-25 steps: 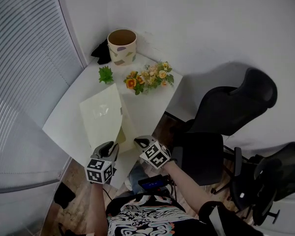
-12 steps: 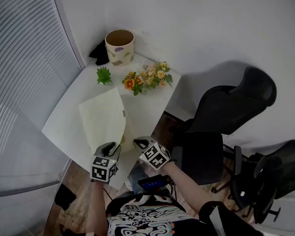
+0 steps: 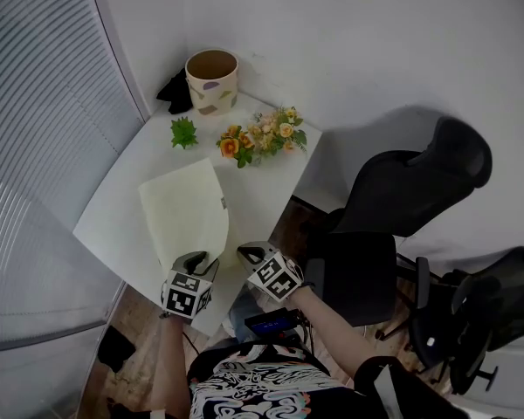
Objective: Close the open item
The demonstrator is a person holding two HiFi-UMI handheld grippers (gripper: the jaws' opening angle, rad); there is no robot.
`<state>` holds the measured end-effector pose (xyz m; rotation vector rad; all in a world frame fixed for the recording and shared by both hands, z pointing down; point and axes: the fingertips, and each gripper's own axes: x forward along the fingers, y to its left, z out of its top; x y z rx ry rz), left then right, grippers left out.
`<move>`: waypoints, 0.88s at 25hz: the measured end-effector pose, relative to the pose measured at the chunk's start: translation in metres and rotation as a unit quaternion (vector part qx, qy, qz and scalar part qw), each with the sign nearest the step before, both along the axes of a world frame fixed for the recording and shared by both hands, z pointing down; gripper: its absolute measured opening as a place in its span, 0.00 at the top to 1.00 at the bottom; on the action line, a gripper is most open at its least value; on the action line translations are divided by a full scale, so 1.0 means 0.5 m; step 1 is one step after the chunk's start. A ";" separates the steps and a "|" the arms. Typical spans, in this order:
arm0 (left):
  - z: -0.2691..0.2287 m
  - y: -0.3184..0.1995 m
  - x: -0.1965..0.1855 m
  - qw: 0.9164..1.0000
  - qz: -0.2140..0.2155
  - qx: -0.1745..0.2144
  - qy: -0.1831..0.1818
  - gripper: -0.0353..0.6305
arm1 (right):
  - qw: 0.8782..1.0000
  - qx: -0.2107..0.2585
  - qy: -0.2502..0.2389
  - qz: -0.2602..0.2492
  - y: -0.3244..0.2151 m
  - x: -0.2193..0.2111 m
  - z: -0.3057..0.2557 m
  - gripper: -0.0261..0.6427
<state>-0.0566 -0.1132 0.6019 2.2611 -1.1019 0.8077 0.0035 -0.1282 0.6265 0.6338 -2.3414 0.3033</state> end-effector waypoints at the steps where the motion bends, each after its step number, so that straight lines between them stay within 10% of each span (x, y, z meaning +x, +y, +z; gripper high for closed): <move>1: 0.002 0.000 0.001 1.000 0.004 -0.004 -0.002 0.76 | 1.000 -0.001 0.000 0.000 0.000 0.000 0.000 0.96; 22: 0.047 0.020 0.030 0.986 0.117 -0.046 -0.109 0.66 | 1.000 0.000 -0.005 0.000 -0.002 -0.003 -0.002 0.96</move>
